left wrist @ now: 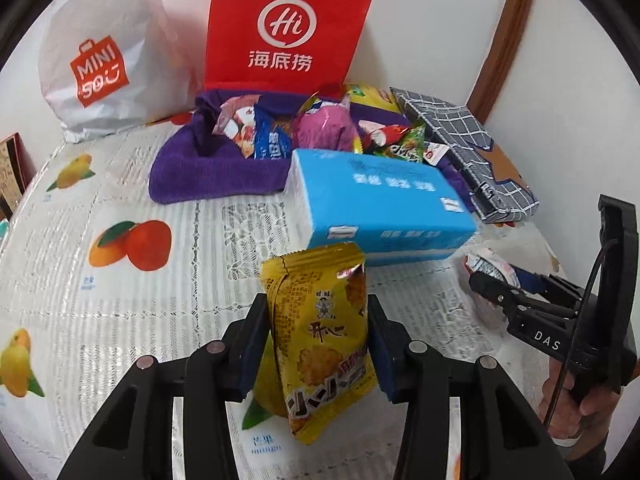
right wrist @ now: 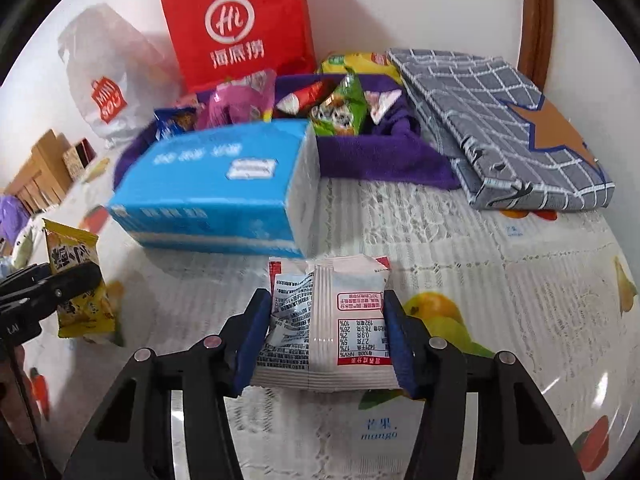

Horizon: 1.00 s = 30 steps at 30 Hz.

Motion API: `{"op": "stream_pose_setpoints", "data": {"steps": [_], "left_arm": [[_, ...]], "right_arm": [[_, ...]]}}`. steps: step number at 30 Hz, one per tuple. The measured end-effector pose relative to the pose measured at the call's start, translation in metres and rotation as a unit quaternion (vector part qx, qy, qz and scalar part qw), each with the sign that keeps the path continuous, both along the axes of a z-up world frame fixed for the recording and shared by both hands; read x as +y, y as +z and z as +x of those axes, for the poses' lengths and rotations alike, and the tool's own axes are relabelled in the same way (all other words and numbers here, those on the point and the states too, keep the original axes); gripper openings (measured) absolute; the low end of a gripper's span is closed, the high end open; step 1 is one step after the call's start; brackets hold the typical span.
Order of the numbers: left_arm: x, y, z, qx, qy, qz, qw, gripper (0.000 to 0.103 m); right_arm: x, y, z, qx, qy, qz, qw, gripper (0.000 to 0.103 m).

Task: Organize snacks
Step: 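Lift both snacks and carry them toward the purple towel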

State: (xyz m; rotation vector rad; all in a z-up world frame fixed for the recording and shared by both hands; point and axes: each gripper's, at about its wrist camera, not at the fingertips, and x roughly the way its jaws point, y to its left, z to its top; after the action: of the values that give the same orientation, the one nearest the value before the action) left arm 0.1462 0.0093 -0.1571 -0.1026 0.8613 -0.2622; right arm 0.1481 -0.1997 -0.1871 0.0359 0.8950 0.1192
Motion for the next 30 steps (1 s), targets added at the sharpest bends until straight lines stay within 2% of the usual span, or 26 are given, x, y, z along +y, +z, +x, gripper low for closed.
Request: {"op": "stream_pose_setpoints", "data": {"steps": [7,21,26,30], "left_arm": [[-0.006,0.023,-0.006,-0.004,-0.002,-0.007,1.0,0.044],[-0.019,0.065,0.001,-0.03,-0.015,-0.009,0.9994,0.041],[-0.02,0.065,0.008,-0.026,-0.019,-0.006,0.9994,0.038],[-0.01,0.05,0.013,-0.007,-0.008,-0.01,0.9999,0.037]], "right_arm": [[0.003,0.033,-0.005,-0.023,0.003,0.015,1.0,0.055],[0.011,0.088,0.005,-0.058,0.001,-0.014,0.998,0.055],[0.012,0.094,0.01,-0.062,0.006,-0.015,0.998,0.055],[0.012,0.088,0.013,-0.054,0.007,-0.014,0.998,0.055]]}}
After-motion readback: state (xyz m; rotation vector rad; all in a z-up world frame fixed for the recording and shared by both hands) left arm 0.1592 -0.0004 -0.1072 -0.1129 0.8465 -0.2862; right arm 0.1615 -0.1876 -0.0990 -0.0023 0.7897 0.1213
